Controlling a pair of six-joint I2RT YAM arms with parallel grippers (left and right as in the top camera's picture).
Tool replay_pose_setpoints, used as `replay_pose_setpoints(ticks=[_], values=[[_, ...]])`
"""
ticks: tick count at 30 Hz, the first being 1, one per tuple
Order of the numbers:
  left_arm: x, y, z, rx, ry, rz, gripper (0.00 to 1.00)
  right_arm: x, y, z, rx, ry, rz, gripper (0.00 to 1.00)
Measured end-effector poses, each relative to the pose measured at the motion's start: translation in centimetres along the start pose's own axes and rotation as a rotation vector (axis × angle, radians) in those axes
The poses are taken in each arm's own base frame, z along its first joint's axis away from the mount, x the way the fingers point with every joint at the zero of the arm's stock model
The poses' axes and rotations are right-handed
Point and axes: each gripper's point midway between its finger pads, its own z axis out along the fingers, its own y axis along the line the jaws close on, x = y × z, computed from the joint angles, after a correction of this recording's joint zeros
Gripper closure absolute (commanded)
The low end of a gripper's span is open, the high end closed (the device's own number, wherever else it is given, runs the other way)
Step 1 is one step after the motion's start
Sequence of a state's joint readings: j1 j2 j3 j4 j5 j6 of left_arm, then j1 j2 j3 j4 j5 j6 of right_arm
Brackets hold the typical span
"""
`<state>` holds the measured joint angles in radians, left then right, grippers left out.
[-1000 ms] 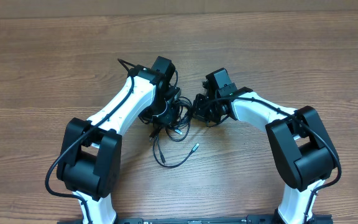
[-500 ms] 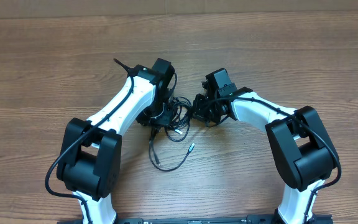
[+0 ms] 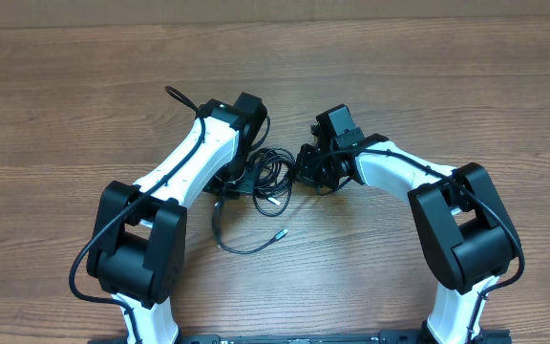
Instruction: Untangle cables
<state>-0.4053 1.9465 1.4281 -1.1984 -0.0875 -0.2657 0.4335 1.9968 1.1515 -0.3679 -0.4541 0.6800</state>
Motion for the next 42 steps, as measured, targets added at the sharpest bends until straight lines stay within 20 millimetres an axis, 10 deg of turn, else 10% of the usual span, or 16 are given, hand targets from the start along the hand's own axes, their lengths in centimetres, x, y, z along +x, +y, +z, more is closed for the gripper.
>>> replay_pose_setpoints(ticks=[24,34,42], values=[[0.4,9.0,0.3,-0.192,0.029,-0.318,0.79,0.0,-0.1,0.0,0.003,0.0,0.001,0.94],[-0.2,8.6,0.4,-0.15,0.014,-0.337,0.27,0.0,0.0,0.0,0.002,0.0,0.002,0.94],[-2.1,6.6,0.7,-0.004,-0.035,-0.309,0.39,0.0,-0.1,0.0,0.003,0.0,0.001,0.94]])
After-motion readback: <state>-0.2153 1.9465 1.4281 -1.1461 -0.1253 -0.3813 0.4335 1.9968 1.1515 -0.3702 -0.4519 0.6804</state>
